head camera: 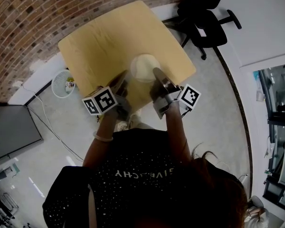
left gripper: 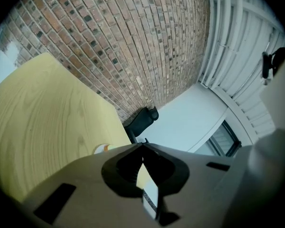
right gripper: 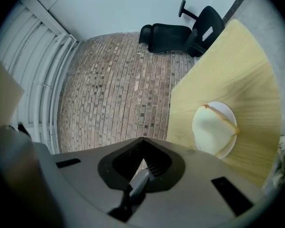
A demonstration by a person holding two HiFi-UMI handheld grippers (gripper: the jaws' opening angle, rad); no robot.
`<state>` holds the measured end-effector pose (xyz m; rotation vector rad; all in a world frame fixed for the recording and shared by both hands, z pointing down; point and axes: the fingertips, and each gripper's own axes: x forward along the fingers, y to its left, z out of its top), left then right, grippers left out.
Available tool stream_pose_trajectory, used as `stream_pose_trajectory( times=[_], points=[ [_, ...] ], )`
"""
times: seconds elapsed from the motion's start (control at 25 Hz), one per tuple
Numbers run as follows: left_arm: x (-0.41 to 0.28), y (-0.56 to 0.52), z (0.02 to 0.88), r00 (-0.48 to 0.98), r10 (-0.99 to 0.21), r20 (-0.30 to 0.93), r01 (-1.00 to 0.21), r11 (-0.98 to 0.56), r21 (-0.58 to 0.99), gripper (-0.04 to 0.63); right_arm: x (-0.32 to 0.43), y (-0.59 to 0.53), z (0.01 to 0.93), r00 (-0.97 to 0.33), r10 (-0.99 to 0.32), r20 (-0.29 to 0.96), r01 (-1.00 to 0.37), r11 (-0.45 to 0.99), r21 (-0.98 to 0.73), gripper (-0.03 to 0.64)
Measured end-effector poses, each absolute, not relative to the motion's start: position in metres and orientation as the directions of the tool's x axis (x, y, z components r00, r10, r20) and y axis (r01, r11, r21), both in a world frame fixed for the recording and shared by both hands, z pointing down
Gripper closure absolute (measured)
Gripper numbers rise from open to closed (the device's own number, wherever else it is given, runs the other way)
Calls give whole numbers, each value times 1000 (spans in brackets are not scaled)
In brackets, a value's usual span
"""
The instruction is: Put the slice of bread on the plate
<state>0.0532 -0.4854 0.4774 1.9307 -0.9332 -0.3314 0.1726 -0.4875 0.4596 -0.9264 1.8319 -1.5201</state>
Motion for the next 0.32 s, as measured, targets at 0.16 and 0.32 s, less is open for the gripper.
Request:
stream_pose_trajectory(
  times=[0.16, 0.32],
  points=[
    [56, -485, 478, 673, -724, 154, -486, -275, 830, 584, 183, -486, 462, -576, -817, 0, -148, 105, -983, 603],
    [62, -483, 476, 675, -722, 152, -488, -282, 826, 584, 193, -484, 462, -565, -825, -2, -145, 102, -984, 603]
  ],
)
